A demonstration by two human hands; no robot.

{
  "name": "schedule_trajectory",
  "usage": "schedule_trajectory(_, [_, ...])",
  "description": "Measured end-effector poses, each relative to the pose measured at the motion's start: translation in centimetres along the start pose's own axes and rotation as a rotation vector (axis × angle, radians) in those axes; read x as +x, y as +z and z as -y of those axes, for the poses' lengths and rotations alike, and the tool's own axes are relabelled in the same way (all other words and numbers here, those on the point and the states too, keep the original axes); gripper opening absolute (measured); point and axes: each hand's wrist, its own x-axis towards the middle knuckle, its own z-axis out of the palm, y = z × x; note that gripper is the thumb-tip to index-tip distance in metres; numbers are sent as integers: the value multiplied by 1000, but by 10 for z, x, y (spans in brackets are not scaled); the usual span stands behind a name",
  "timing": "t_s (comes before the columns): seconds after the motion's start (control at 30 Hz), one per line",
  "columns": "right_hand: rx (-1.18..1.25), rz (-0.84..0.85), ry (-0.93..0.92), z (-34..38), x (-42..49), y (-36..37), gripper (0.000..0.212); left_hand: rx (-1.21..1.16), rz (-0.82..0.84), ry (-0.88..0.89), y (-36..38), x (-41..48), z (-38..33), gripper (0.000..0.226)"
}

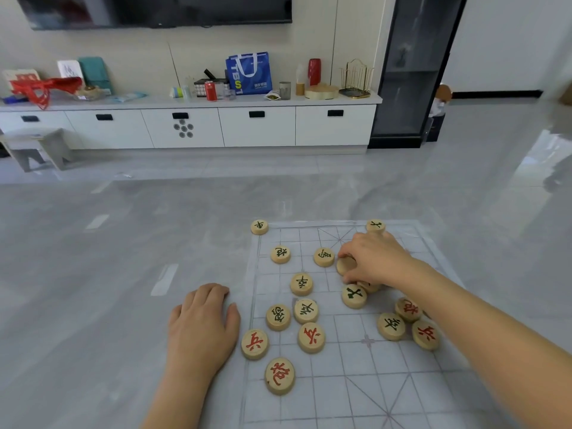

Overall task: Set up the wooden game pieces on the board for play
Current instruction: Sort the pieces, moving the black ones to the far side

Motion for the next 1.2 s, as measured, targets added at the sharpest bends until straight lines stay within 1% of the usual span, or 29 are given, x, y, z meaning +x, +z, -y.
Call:
schedule_trajectory(0.07, [20, 27, 6, 1, 0, -1, 50, 1, 8, -1, 0, 0, 0, 38])
schedule_trajectory(0.2, [43, 36, 24, -1, -1, 2, 48, 4, 10, -2, -1, 0, -1, 44])
schedule_trajectory(0.3, [35, 27, 23, -2, -2, 4, 49, 1, 17, -6, 0, 0, 0, 38])
schedule_trajectory(0.4, [50, 3, 36, 0, -1, 2, 59, -4, 16, -6, -1, 0, -1, 38])
schedule_trajectory(0.47, [117, -44, 52, 5, 5, 2, 67, -2, 25, -8, -2, 0, -1, 34])
schedule_trajectory(0.5, [152, -70, 45, 9, 10, 4, 67, 1, 31, -6, -2, 0, -1, 33])
schedule_trajectory(0.53, [177, -90, 24, 12, 16, 7, 63, 3, 33, -5, -2, 0, 0, 34])
schedule_trajectory(0.6, [205, -120, -18, 20, 30, 12, 47, 6, 27, -1, -2, 1, 0, 38])
schedule_trajectory(0.67, [281, -186, -8, 28, 48, 12, 37, 10, 22, 5, -2, 0, 0, 44])
schedule_trajectory(0.73, [393, -250, 21, 40, 70, 9, 32, 9, 12, 9, -1, -1, -1, 48])
schedule_trajectory(0.8, [463, -298, 28, 56, 92, 7, 27, 0, -10, 6, -1, -2, -1, 46])
schedule_trajectory(0.87, [492, -343, 47, 70, 112, 7, 21, 2, -20, 0, -1, -2, -1, 43])
schedule_trajectory(0.93, [503, -340, 74, 78, 124, 10, 19, 0, -7, -3, -2, -2, -2, 44])
schedule_trajectory(1.07, [428, -240, 74, 78, 126, 21, 31, -4, 5, -2, -3, -3, -3, 46])
schedule_trajectory(1.2, [596, -238, 102, 48, 110, 5, 57, -5, 6, 4, -2, -3, -3, 47])
